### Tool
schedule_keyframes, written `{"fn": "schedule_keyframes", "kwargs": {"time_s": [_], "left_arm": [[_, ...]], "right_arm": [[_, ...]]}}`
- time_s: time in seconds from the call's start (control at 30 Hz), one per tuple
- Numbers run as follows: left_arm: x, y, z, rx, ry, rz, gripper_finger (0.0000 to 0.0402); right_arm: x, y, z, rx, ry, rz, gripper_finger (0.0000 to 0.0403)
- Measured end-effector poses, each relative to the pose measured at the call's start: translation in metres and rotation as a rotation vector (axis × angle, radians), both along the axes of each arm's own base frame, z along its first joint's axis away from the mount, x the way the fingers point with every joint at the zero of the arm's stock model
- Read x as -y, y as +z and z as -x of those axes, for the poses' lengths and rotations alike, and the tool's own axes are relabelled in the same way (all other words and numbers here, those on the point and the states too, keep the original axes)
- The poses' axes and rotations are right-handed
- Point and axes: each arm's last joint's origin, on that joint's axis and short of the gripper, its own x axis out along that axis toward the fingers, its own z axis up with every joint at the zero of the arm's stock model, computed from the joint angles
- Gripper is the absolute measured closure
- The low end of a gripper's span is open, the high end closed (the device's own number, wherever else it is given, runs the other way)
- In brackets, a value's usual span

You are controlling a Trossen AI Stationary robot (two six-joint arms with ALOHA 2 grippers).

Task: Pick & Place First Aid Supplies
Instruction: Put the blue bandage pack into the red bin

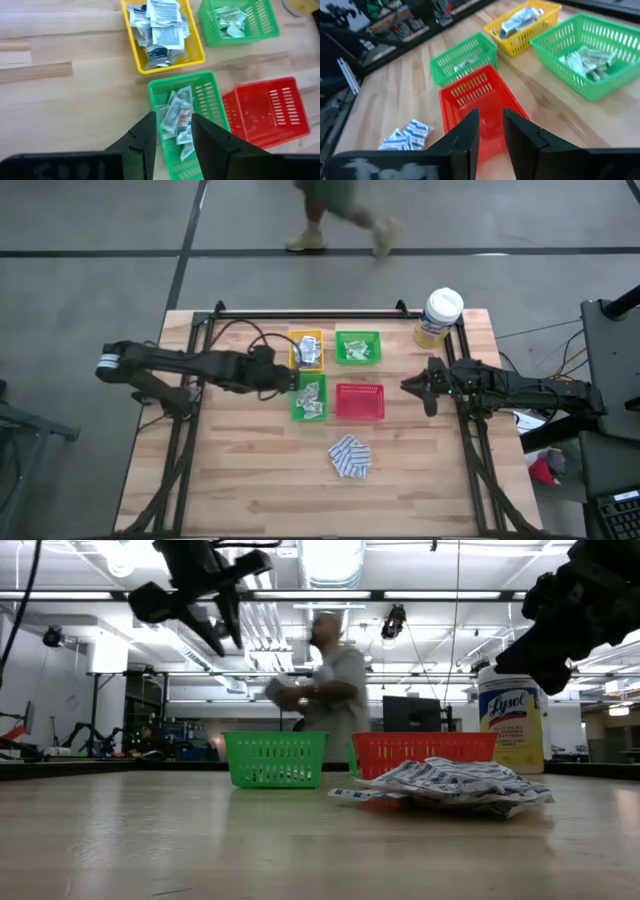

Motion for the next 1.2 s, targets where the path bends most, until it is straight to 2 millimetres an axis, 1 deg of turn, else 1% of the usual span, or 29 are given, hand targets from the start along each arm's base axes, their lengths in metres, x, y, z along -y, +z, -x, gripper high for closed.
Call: {"fn": "schedule_keyframes", "kwargs": {"time_s": [0.1, 0.3, 0.6, 0.73, 0.83, 0.97, 1.07, 1.2], "left_arm": [[0.003, -0.004, 0.014, 0.006, -0.01, -0.002, 0.0287], [0.014, -0.023, 0.045, 0.063, -0.016, 0.002, 0.0287], [0.034, -0.054, 0.08, 0.225, -0.131, -0.044, 0.0287], [0.039, -0.069, 0.094, 0.241, -0.197, -0.063, 0.0287], [0.038, -0.077, 0.104, 0.226, -0.247, -0.086, 0.0287], [0.034, -0.077, 0.115, 0.259, -0.32, -0.127, 0.0287], [0.029, -0.072, 0.122, 0.316, -0.372, -0.182, 0.0287], [0.021, -0.066, 0.134, 0.379, -0.394, -0.24, 0.0287]], "right_arm": [[0.0, 0.004, -0.001, 0.043, 0.0, 0.007, 0.0324], [0.0, 0.011, -0.004, 0.114, 0.005, 0.029, 0.0333], [0.001, 0.034, -0.007, 0.358, 0.005, 0.061, 0.0327], [0.001, 0.037, -0.007, 0.392, -0.003, 0.023, 0.032], [0.001, 0.037, -0.007, 0.398, -0.012, -0.027, 0.0317], [0.001, 0.037, -0.007, 0.407, -0.025, -0.094, 0.0319], [0.001, 0.038, -0.007, 0.424, -0.031, -0.127, 0.0324], [0.001, 0.041, -0.007, 0.456, -0.034, -0.15, 0.0332]]}}
